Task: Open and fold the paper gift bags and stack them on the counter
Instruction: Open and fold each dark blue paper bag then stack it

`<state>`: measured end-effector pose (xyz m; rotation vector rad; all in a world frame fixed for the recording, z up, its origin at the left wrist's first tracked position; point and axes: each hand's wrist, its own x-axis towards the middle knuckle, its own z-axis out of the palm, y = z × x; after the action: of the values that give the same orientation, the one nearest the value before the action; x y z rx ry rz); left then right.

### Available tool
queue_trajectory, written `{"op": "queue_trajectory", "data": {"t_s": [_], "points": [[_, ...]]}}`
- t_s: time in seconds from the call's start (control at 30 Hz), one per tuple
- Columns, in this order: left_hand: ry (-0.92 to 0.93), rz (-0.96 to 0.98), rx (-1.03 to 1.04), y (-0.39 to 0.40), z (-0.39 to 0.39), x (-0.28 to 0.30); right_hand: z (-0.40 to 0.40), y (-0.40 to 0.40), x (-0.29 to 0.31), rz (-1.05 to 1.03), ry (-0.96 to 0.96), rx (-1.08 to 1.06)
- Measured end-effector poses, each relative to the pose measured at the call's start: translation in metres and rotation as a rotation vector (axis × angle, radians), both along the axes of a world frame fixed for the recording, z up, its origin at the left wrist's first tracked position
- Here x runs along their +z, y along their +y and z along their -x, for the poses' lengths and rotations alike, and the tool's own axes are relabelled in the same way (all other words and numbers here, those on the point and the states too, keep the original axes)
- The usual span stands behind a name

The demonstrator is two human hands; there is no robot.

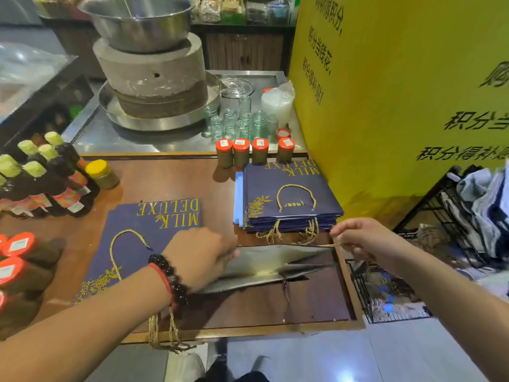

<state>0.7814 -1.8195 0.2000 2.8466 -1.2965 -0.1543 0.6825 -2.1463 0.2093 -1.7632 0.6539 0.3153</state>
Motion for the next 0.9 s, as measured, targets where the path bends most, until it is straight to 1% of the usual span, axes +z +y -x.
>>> {"op": "queue_trajectory", "data": {"t_s": [0.1,0.23,0.3,0.4,0.5,0.6,0.67,0.7,0.73,0.8,0.83,0.9], "points": [[0.055,-0.016,0.065,-0.013,-0.006,0.005,0.006,-0.028,-0.002,-0.066,-0.05,0.06],[0.114,0.025,0.115,-0.023,-0.012,0.016,0.016,-0.054,-0.006,-0.038,-0.059,0.098],[0.159,0.048,0.168,-0.022,-0.019,0.019,0.022,-0.066,-0.009,0.041,-0.031,0.154],[0.197,0.028,0.226,-0.022,-0.033,0.023,0.026,-0.079,-0.017,0.23,0.048,0.262],[0.183,-0.03,0.199,-0.031,-0.04,0.025,0.021,-0.082,-0.028,0.456,0.124,0.364],[0.119,-0.047,0.175,-0.042,-0.046,0.026,0.008,-0.074,-0.03,0.527,0.122,0.339],[0.077,-0.017,0.128,-0.051,-0.05,0.025,-0.008,-0.062,-0.022,0.488,0.039,0.26],[0.073,-0.01,0.09,-0.058,-0.051,0.026,-0.018,-0.054,-0.016,0.425,-0.023,0.198],[0.076,-0.002,0.055,-0.065,-0.051,0.026,-0.028,-0.045,-0.01,0.337,-0.089,0.134],[0.086,-0.001,0.004,-0.08,-0.051,0.026,-0.049,-0.023,0.005,0.097,-0.213,0.044],[0.08,-0.004,-0.013,-0.087,-0.051,0.025,-0.058,-0.014,0.011,0.009,-0.263,0.036],[0.091,0.002,-0.024,-0.096,-0.052,0.025,-0.075,0.002,0.022,-0.027,-0.326,0.07]]}}
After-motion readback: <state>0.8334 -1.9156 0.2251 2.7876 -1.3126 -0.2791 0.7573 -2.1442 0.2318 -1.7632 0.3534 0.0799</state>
